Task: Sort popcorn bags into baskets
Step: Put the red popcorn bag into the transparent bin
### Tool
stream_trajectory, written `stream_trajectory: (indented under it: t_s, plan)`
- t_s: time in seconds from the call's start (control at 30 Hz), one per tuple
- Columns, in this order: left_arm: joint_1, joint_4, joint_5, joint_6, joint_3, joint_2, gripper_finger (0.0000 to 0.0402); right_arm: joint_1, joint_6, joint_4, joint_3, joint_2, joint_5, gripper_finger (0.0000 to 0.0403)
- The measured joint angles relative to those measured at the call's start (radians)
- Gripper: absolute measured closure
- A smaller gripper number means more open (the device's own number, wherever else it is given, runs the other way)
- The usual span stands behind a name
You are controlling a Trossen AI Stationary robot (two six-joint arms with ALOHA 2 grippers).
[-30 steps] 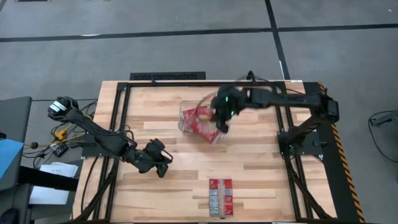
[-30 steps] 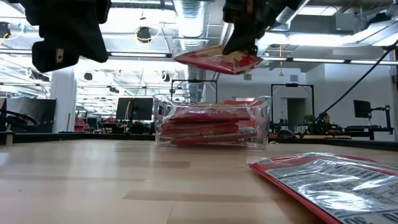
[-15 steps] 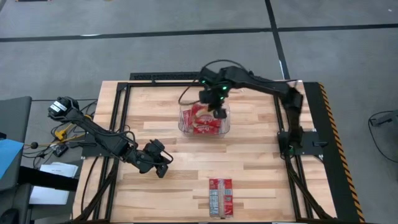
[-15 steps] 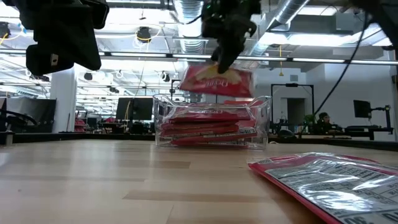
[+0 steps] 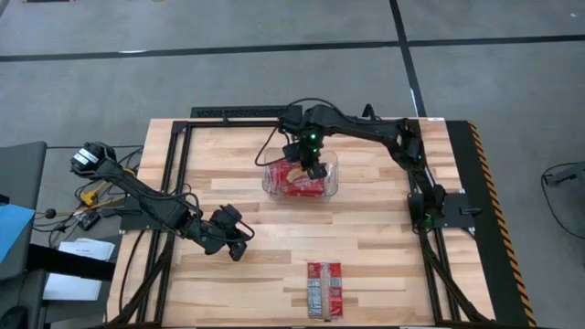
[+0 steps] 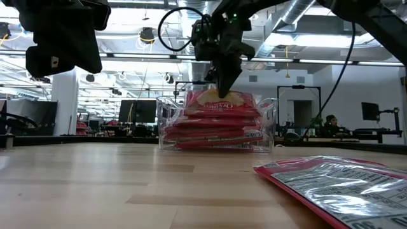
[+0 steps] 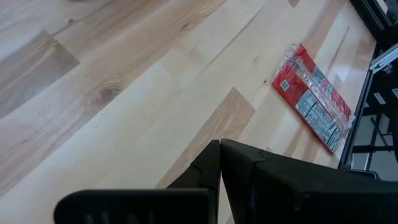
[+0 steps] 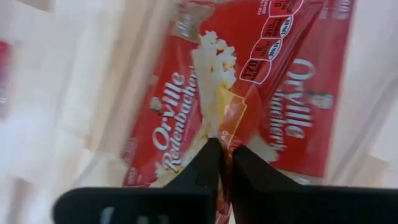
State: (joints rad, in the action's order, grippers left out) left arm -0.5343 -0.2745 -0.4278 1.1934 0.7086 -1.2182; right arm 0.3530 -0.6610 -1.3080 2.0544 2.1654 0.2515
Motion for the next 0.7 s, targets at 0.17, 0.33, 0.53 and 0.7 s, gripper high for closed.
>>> stream_trajectory:
  t_s: [0.17,0.33,0.53,0.7]
  plan:
    - [0.0,-0.007,-0.004,-0.003,0.0,0.0,0.0401,-0.011,-0.006,0.021,0.0,-0.009,-0.098,0.0304]
    - [0.0,-0.006,-0.008,-0.026,0.0,0.0,0.0401,-0.009,0.029,-0.011,0.051,-0.01,-0.106,0.0218]
    - [0.0,0.006,-0.061,-0.063,0.0,0.0,0.0401,-0.035,0.127,-0.101,0.213,-0.008,-0.097,0.0161]
    - [0.04,0.24,-0.069,-0.308,0.0,-0.079,0.0401,-0.046,0.257,-0.151,0.239,-0.116,-0.085,0.0169]
